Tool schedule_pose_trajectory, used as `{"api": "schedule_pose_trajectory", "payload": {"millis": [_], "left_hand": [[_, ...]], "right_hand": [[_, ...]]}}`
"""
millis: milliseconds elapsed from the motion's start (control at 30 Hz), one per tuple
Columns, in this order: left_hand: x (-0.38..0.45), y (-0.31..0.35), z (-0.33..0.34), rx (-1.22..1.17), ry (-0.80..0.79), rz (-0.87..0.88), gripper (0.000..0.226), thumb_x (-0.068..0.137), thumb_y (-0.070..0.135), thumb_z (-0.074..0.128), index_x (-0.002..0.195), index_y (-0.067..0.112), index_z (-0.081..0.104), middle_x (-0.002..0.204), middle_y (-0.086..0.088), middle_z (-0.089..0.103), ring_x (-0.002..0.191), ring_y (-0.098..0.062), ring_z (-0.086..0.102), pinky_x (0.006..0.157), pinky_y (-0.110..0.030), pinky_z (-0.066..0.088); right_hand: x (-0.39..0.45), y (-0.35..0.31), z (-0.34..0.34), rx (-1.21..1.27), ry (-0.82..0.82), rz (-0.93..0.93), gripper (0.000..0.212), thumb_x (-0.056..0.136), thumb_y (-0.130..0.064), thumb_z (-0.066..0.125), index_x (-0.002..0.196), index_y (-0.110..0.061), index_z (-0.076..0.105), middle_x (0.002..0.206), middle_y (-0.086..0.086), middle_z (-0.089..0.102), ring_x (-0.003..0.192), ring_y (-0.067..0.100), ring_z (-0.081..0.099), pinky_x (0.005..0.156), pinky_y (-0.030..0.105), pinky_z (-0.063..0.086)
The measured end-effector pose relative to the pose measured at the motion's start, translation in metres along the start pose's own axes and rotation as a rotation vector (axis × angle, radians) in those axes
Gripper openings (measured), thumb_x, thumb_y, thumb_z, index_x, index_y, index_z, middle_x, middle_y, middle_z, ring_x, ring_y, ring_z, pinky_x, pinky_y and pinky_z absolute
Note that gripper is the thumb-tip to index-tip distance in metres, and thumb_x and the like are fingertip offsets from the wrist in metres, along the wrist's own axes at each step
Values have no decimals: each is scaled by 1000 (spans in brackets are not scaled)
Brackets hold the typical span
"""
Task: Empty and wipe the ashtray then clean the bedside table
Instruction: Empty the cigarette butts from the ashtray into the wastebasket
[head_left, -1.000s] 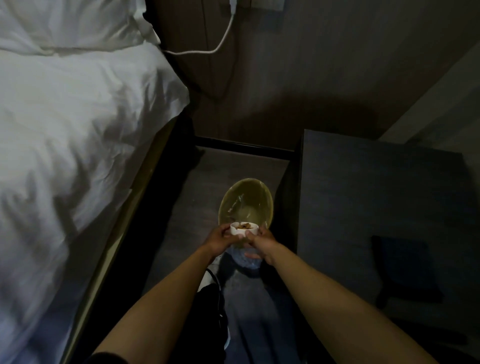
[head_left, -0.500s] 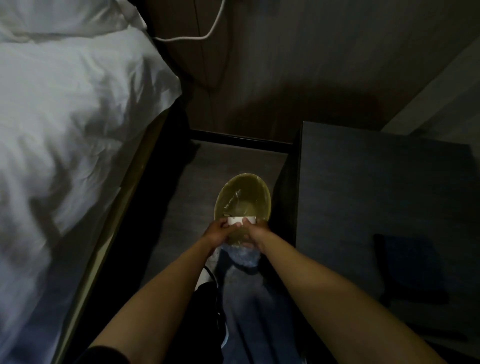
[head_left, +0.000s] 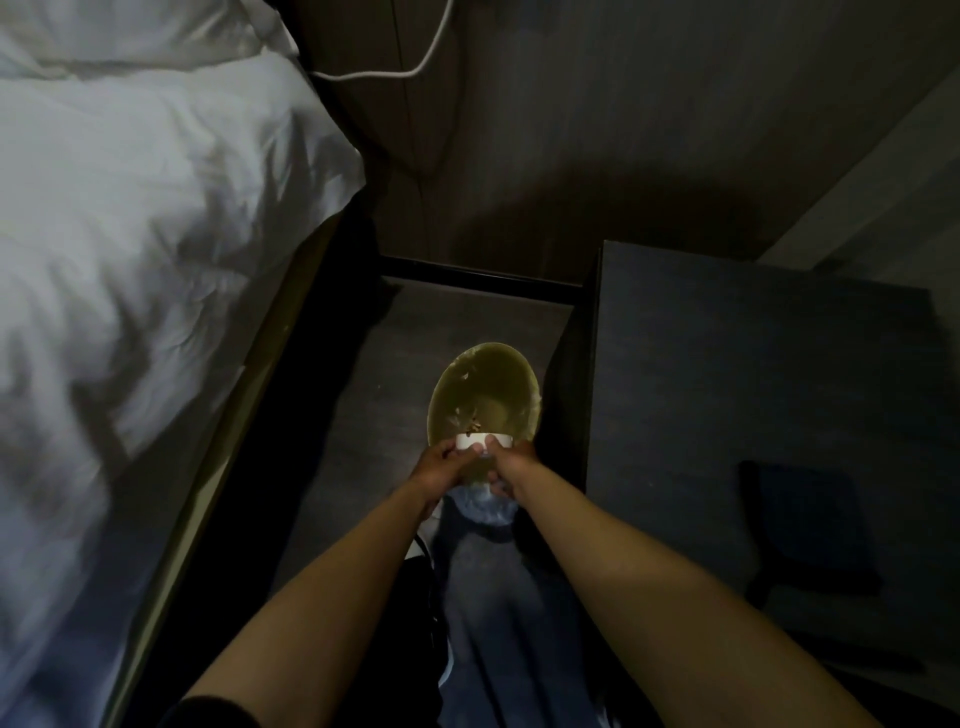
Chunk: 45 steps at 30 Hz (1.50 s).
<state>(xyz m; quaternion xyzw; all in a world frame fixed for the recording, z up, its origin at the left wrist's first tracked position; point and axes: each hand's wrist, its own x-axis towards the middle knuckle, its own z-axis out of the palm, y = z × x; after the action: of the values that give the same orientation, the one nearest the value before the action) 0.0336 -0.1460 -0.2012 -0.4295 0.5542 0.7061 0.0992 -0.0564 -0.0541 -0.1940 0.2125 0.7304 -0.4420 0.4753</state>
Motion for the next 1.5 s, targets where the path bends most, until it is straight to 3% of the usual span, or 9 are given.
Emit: {"api": "schedule_pose_trajectory", "payload": {"millis": [200, 333, 467, 700, 800, 867, 967, 1167, 1500], "left_hand": [[9, 27, -11, 66, -10, 64, 50, 87, 46, 70, 129, 21, 61, 124, -9, 69, 110, -25, 67, 98, -42, 55], [4, 37, -9, 42, 26, 97, 42, 94, 41, 66, 131, 22, 59, 120, -3, 69, 107, -19, 66, 90, -33, 55], [-15, 12, 5, 63, -59, -108, 29, 96, 40, 64, 116, 19, 66, 109, -2, 71, 92, -13, 65, 73, -29, 53], [-11, 9, 3, 19, 1, -53, 19, 95, 38, 66, 108, 24, 66, 103, 2, 70, 90, -9, 64, 70, -26, 51], [-11, 21, -3, 26, -18, -32, 31, 89, 45, 70, 112, 24, 69, 107, -1, 74, 95, -15, 70, 74, -29, 56], [-7, 31, -8, 10, -16, 22, 45, 83, 53, 73, 120, 28, 68, 115, -3, 75, 103, -20, 72, 84, -35, 58], [-10, 42, -9, -96, 21, 106, 34, 89, 41, 71, 120, 30, 68, 110, 0, 77, 102, -18, 73, 79, -32, 57], [-15, 11, -2, 55, -6, -98, 41, 86, 52, 71, 115, 24, 70, 116, -1, 72, 105, -17, 67, 74, -30, 51], [-36, 32, -8, 2, -1, 26, 44, 86, 40, 76, 124, 21, 68, 117, -4, 75, 106, -20, 71, 77, -31, 58]], "right_hand": [[-5, -31, 2, -63, 34, -148, 51, 95, -42, 60, 140, -20, 47, 133, 12, 60, 115, 33, 62, 77, 40, 58], [-7, -37, 0, -61, 53, -233, 53, 95, -41, 62, 141, -20, 48, 138, 11, 58, 122, 33, 58, 103, 50, 49], [-10, -12, -4, 13, 5, 82, 63, 97, -33, 62, 150, -12, 36, 144, 17, 51, 126, 37, 55, 101, 45, 51], [-22, -21, -3, -18, 16, 27, 63, 96, -33, 64, 149, -11, 38, 144, 18, 51, 125, 37, 56, 100, 46, 52], [-25, -30, -2, 1, 12, 28, 61, 95, -38, 63, 146, -15, 38, 142, 17, 53, 123, 36, 58, 92, 45, 56], [-27, -40, -1, -6, 21, -90, 57, 94, -41, 64, 142, -19, 44, 139, 14, 57, 119, 35, 60, 92, 46, 55], [-35, -48, -4, -61, 31, -275, 52, 96, -39, 61, 142, -20, 48, 139, 8, 57, 123, 32, 57, 105, 47, 47], [-41, -23, -8, 24, -12, 52, 59, 97, -32, 63, 147, -13, 40, 144, 16, 51, 128, 36, 54, 103, 47, 50], [-77, -33, -18, -40, -38, -46, 50, 97, -38, 59, 140, -18, 45, 130, 11, 61, 110, 26, 61, 71, 32, 52]]}}
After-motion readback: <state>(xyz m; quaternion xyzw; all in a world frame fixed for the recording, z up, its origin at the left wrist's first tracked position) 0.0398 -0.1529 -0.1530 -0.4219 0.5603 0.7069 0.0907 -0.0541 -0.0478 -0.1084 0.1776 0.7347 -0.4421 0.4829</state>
